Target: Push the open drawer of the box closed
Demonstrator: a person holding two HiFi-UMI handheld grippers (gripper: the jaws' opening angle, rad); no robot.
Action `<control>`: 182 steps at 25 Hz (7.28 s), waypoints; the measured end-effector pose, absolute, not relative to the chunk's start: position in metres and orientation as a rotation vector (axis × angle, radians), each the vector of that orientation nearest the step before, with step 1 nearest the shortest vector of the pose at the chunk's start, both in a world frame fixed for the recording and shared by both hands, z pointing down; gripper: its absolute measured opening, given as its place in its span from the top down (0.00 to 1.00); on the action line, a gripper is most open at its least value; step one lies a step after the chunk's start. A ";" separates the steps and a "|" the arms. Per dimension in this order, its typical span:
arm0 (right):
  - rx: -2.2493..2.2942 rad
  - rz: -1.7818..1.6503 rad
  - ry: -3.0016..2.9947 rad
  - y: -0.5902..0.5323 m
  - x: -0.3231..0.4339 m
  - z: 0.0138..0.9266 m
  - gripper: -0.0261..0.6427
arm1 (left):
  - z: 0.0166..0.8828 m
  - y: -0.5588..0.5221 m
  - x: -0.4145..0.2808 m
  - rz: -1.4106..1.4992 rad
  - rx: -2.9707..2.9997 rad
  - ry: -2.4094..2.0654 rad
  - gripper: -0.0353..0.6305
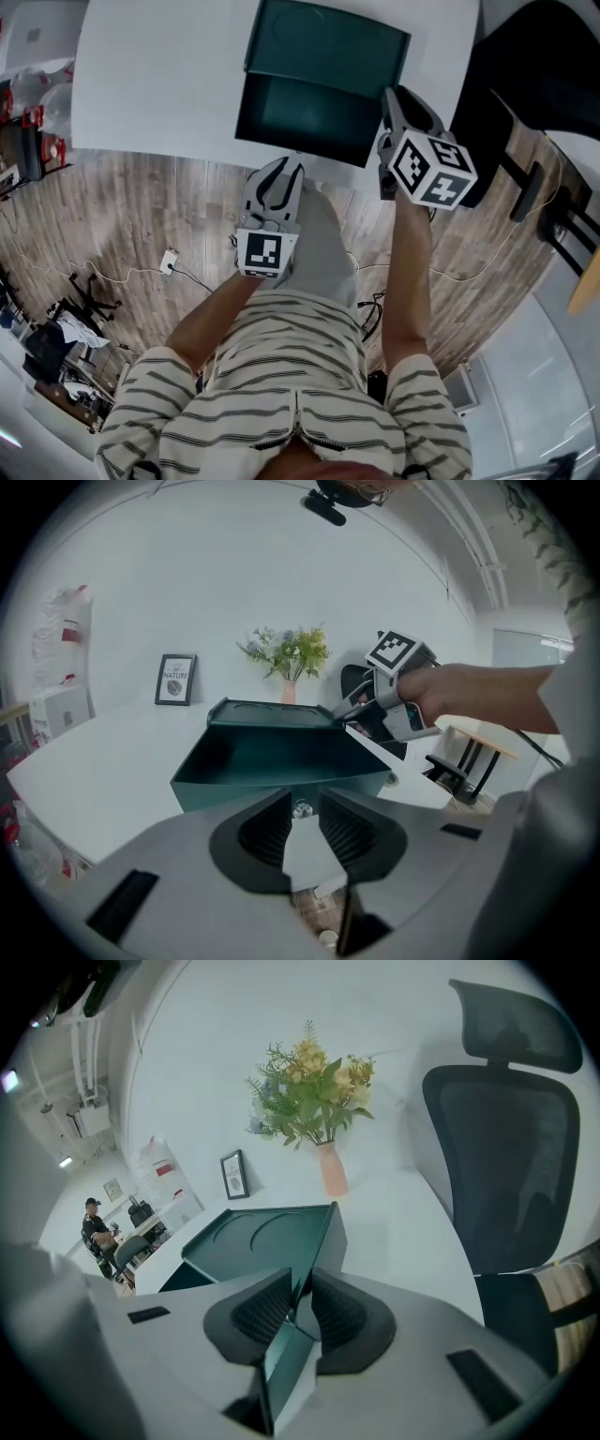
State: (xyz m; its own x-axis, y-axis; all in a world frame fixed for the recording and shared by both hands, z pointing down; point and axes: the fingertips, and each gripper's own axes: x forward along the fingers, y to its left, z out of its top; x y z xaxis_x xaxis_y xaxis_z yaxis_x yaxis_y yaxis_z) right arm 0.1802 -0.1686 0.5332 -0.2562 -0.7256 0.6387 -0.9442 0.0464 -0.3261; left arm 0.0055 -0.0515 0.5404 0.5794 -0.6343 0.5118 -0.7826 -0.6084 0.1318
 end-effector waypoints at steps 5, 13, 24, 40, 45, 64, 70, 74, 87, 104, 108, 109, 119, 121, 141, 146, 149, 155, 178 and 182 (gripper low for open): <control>1.698 1.022 -2.032 -0.167 0.181 0.534 0.85 | 0.555 -0.053 0.008 0.652 2.440 -1.186 0.81; 1.705 1.005 -2.012 -0.167 0.182 0.533 0.85 | 0.567 -0.060 0.013 0.677 2.406 -1.228 0.80; 1.720 0.992 -2.010 -0.166 0.184 0.533 0.85 | 0.571 -0.062 0.019 0.699 2.368 -1.299 0.82; 1.713 1.000 -2.026 -0.167 0.182 0.533 0.85 | 0.565 -0.075 0.028 0.694 2.387 -1.326 0.86; 1.709 1.000 -2.027 -0.167 0.181 0.532 0.85 | 0.563 -0.080 0.026 0.692 2.379 -1.336 0.86; 1.709 0.999 -2.030 -0.169 0.181 0.532 0.84 | 0.561 -0.096 0.034 0.691 2.392 -1.350 0.85; 1.708 0.995 -2.025 -0.167 0.181 0.534 0.84 | 0.563 -0.100 0.035 0.689 2.395 -1.348 0.85; 1.705 0.996 -2.024 -0.168 0.180 0.532 0.84 | 0.561 -0.105 0.035 0.689 2.403 -1.344 0.85; 1.694 0.993 -2.017 -0.168 0.180 0.533 0.84 | 0.561 -0.115 0.039 0.692 2.410 -1.333 0.85; 1.685 0.993 -2.024 -0.167 0.179 0.532 0.84 | 0.561 -0.130 0.043 0.694 2.409 -1.337 0.85; 1.680 0.998 -2.024 -0.168 0.178 0.533 0.83 | 0.561 -0.132 0.044 0.697 2.409 -1.334 0.85; 1.680 0.998 -2.024 -0.168 0.178 0.533 0.83 | 0.561 -0.133 0.045 0.696 2.409 -1.333 0.85; 1.678 0.995 -2.023 -0.168 0.182 0.532 0.83 | 0.560 -0.142 0.052 0.683 2.390 -1.344 0.85; 1.679 0.987 -2.021 -0.167 0.182 0.532 0.83 | 0.561 -0.143 0.053 0.683 2.389 -1.344 0.85; 1.681 0.986 -2.017 -0.165 0.182 0.532 0.83 | 0.561 -0.152 0.056 0.674 2.393 -1.338 0.85; 1.672 0.985 -2.020 -0.165 0.181 0.532 0.83 | 0.561 -0.156 0.057 0.671 2.392 -1.340 0.85; 1.669 0.984 -2.021 -0.166 0.182 0.532 0.83 | 0.561 -0.160 0.059 0.674 2.394 -1.337 0.85; 1.669 0.989 -2.023 -0.167 0.183 0.533 0.83 | 0.562 -0.166 0.062 0.676 2.393 -1.333 0.85; 1.654 0.974 -2.013 -0.163 0.184 0.530 0.83 | 0.561 -0.169 0.067 0.715 2.381 -1.291 0.84; 1.662 0.977 -2.004 -0.164 0.185 0.531 0.83 | 0.563 -0.170 0.067 0.728 2.365 -1.280 0.84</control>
